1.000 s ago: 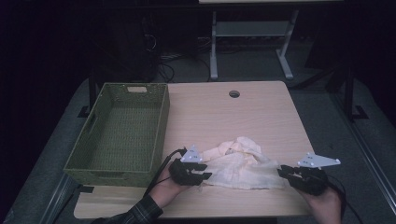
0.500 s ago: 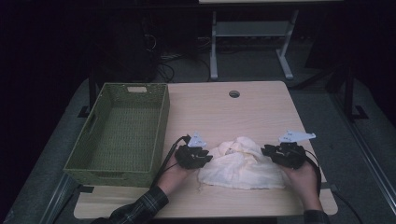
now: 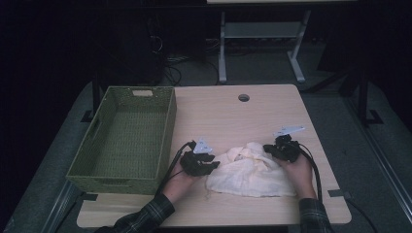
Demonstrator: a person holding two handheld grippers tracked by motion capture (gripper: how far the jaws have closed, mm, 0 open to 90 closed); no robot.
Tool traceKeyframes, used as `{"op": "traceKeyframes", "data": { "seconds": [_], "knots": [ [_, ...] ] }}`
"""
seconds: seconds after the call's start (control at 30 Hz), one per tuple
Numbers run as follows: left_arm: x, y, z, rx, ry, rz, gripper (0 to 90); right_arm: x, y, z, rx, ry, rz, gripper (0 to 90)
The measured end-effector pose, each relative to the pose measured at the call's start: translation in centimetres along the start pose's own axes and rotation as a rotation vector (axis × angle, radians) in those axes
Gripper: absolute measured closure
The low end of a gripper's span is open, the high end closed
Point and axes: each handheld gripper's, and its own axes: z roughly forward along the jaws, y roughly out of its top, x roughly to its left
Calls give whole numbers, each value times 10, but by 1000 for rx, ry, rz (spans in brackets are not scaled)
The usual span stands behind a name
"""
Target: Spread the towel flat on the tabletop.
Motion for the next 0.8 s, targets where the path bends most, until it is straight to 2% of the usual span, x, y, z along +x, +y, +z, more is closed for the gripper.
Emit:
{"op": "traceKeyframes", "data": {
  "seconds": [0.03, 0.13, 0.17, 0.2, 0.23, 0.3, 0.4, 0.47, 0.5, 0.6, 0.63, 0.8],
  "knots": [
    [0, 0, 0, -3, 2, 0, 654, -2, 0, -3, -10, -14, -7, 886],
    [1, 0, 1, -5, 1, -5, 655, -12, -5, -22, -58, -64, 23, 887],
    [1, 0, 2, -5, 1, -7, 655, -19, -8, -31, -82, -105, 30, 887],
    [1, 0, 2, -5, 1, -7, 655, -19, -8, -31, -82, -105, 30, 887],
    [2, 1, 3, -3, 2, -7, 655, -26, -12, -39, -93, -139, 47, 887],
    [2, 2, 5, -1, 6, -1, 655, -31, -15, -43, -94, -164, 62, 887],
    [4, 5, 7, -4, 14, -8, 654, -37, -18, -43, -98, -165, 77, 885],
    [6, 8, 9, -8, 18, -13, 654, -37, -19, -41, -94, -167, 76, 852],
    [9, 13, 14, -8, 24, -18, 655, -35, -18, -41, -103, -172, 73, 800],
    [13, 18, 20, -3, 25, -24, 655, -32, -17, -43, -114, -157, 69, 762],
    [16, 21, 27, 16, 27, -28, 655, -28, -17, -42, -110, -150, 60, 747],
    [20, 22, 39, 36, 29, -26, 649, -23, -20, -43, -108, -140, 46, 745]
  ]
}}
